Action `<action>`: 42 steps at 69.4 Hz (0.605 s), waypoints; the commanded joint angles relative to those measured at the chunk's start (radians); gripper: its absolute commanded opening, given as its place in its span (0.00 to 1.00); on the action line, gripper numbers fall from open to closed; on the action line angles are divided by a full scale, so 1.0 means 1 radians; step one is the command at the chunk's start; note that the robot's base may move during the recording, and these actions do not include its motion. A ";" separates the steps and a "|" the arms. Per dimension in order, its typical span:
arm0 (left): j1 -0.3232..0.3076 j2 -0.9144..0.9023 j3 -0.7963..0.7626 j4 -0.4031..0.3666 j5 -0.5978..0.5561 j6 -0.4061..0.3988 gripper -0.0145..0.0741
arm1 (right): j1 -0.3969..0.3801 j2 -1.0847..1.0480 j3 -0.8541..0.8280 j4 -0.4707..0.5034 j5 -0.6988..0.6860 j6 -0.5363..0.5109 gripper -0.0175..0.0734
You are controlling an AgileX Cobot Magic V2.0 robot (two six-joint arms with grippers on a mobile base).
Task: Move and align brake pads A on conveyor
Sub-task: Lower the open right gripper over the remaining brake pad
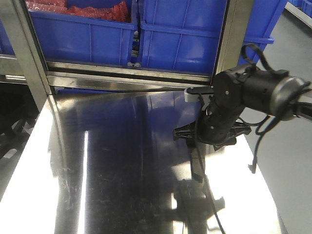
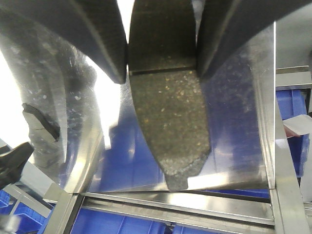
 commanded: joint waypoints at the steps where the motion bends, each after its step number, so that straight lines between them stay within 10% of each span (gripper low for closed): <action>1: -0.003 0.012 -0.024 0.004 -0.098 -0.002 0.16 | -0.003 -0.009 -0.057 -0.015 0.017 0.004 0.72; 42: -0.003 0.012 -0.024 0.004 -0.098 -0.002 0.15 | -0.006 0.114 -0.091 -0.017 0.016 0.004 0.77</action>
